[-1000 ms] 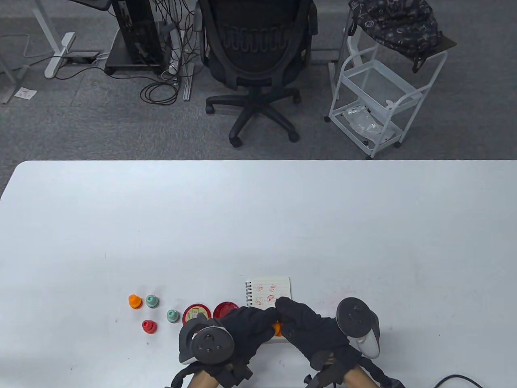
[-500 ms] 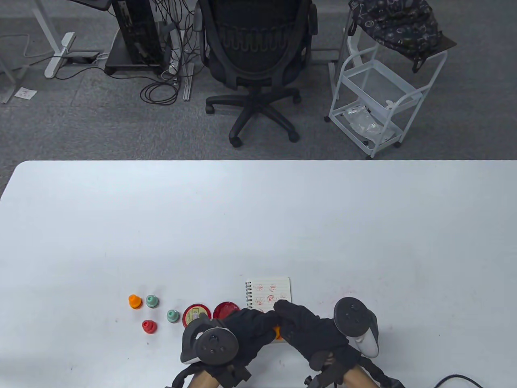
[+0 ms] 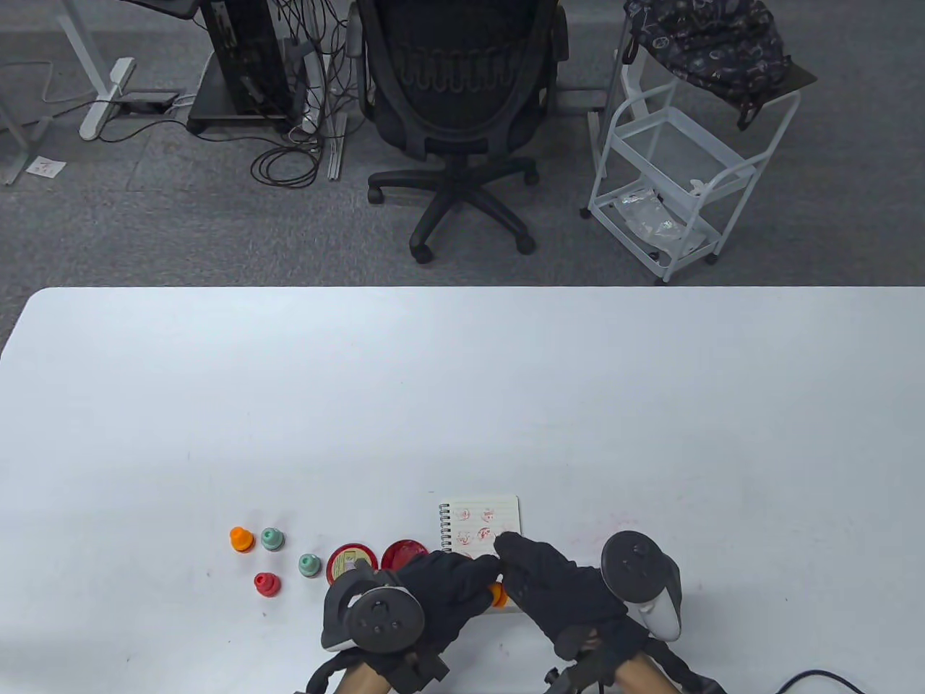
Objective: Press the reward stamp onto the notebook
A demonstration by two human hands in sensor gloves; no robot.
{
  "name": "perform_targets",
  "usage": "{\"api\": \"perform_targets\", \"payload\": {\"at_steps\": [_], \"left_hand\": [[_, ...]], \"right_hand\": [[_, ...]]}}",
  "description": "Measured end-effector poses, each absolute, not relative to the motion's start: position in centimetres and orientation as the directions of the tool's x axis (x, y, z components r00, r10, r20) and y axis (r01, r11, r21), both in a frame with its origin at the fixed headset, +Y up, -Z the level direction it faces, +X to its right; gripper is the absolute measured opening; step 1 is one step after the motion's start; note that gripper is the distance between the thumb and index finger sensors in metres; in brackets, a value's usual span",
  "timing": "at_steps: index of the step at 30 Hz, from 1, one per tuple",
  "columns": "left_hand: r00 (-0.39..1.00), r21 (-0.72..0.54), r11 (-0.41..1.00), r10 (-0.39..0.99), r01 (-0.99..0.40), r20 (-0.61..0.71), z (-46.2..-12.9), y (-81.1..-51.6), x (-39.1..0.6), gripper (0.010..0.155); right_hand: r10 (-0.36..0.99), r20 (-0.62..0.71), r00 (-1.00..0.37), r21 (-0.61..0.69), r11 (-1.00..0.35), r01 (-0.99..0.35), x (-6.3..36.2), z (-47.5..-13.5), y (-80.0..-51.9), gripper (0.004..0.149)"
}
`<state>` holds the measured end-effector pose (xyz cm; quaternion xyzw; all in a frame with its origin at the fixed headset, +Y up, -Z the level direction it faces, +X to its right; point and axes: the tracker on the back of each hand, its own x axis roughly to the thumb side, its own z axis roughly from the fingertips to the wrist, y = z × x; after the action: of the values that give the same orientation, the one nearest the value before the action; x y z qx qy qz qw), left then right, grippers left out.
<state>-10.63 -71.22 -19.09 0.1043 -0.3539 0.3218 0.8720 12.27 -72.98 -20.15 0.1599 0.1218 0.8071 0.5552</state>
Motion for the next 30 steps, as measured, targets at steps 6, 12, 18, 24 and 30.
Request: {"api": "perform_targets", "payload": {"at_steps": [6,12,18,24,30], "left_hand": [[0.540,-0.035,0.756,0.499,-0.654,0.677,-19.1,-70.9,-11.3,0.047],[0.550,-0.011,0.745,0.503,-0.667,0.667,-19.2,-70.2,-12.5,0.047],[0.590,-0.019,0.774,0.499,-0.633,0.635,-19.6,-69.6,-14.3,0.047],[0.730,0.022,0.936,0.258,-0.350,0.632,-19.6,-69.3,-14.4,0.048],[0.773,-0.083,0.996,0.067,-0.019,0.631,-19.9,-71.0,-13.0,0.048]], "right_hand": [[0.935,0.110,-0.336,0.319,-0.354,-0.879,13.4,-20.6,-72.7,0.062],[0.916,0.128,-0.381,0.269,-0.402,-0.875,14.3,-20.9,-72.5,0.062],[0.876,0.168,-0.453,0.201,-0.480,-0.854,15.1,-21.1,-72.1,0.062],[0.823,0.194,-0.534,0.145,-0.562,-0.814,15.9,-21.4,-72.1,0.062],[0.793,0.196,-0.576,0.115,-0.602,-0.790,16.4,-21.5,-72.0,0.062]]}}
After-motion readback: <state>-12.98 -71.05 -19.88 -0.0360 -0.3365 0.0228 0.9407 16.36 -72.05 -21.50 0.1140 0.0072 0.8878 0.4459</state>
